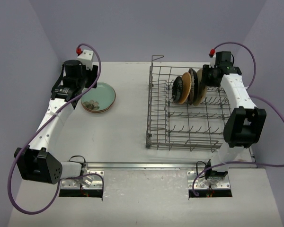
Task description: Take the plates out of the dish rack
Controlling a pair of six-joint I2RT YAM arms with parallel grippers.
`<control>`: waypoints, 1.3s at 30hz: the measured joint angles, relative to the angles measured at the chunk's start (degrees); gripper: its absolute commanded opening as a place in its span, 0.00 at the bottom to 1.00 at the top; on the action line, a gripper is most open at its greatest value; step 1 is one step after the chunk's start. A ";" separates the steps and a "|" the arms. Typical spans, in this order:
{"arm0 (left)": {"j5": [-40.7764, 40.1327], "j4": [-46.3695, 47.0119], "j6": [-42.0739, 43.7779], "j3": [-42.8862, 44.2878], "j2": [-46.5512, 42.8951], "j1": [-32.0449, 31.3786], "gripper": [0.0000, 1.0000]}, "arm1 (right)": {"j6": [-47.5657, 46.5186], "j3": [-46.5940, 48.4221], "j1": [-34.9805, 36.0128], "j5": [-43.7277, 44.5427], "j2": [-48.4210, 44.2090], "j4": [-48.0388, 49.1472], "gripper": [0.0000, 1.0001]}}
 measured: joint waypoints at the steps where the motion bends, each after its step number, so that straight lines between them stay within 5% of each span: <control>1: -0.06 -0.01 0.04 0.00 0.00 0.00 0.57 | 0.38 -0.10 -0.10 -0.94 0.31 -0.07 0.41; 10: -0.35 -0.01 0.18 0.00 0.00 0.00 0.58 | -0.53 -0.11 -0.33 -3.57 2.41 -2.20 0.00; 19: -0.40 -0.20 0.08 0.00 0.00 0.00 0.74 | -0.39 2.18 -0.08 -2.65 2.52 -5.04 0.00; 23: -0.40 -0.52 -0.12 0.05 0.00 0.00 0.99 | -0.39 6.45 -0.04 -1.55 2.50 -9.91 0.00; 39: -1.07 -1.28 -0.49 1.84 0.00 0.00 1.00 | -3.42 14.10 -0.23 3.37 3.92 -22.00 0.00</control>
